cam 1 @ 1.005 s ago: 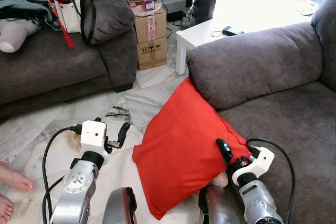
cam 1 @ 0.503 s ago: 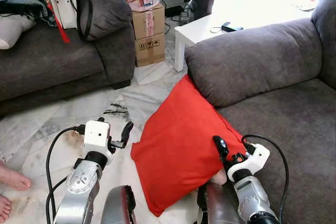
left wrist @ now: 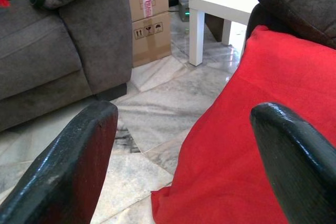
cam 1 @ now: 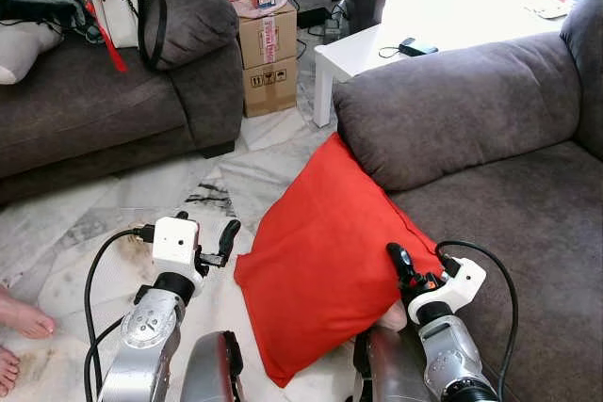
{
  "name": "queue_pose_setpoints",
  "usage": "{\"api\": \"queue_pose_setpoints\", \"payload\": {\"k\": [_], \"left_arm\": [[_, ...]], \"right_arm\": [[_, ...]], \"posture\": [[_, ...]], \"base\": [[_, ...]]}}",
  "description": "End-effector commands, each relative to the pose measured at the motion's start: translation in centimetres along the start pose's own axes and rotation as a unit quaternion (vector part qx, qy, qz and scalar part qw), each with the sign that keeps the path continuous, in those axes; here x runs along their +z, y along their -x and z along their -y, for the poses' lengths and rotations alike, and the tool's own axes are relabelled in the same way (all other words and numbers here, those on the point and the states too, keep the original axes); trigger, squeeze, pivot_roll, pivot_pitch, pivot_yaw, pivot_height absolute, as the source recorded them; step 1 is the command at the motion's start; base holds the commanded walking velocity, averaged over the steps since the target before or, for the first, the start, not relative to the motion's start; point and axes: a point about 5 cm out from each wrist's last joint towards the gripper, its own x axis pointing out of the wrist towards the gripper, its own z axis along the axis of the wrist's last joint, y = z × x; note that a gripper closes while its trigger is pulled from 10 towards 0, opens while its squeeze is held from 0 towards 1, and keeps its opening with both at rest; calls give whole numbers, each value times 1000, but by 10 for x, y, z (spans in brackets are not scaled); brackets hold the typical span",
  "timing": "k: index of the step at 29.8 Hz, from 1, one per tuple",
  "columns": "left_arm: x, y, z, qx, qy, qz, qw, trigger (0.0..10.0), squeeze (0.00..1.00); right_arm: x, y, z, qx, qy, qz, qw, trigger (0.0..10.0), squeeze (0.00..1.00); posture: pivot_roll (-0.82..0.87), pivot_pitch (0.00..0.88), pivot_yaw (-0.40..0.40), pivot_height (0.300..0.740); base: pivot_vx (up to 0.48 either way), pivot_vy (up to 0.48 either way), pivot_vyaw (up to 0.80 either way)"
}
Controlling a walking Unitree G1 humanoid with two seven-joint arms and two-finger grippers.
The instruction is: Move the pillow to the sofa from floor
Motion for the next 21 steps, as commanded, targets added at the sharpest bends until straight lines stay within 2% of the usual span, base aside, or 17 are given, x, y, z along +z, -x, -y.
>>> {"api": "queue_pose_setpoints", "payload": {"k": [1,21], "left_arm": [[-2,3,0,1,-2,-6,1000,10000,0],[-2,2,-1,5,-1,-7,1000,10000,0]], "right_arm": [[-1,0,0,-1,-3,0,1000,0,0],[-6,-1,-3,4,3,-13,1000,0,0]], "posture": [[32,127,-7,575],[33,131,-14,575]], "base": [[0,0,0],[0,0,0]]}}
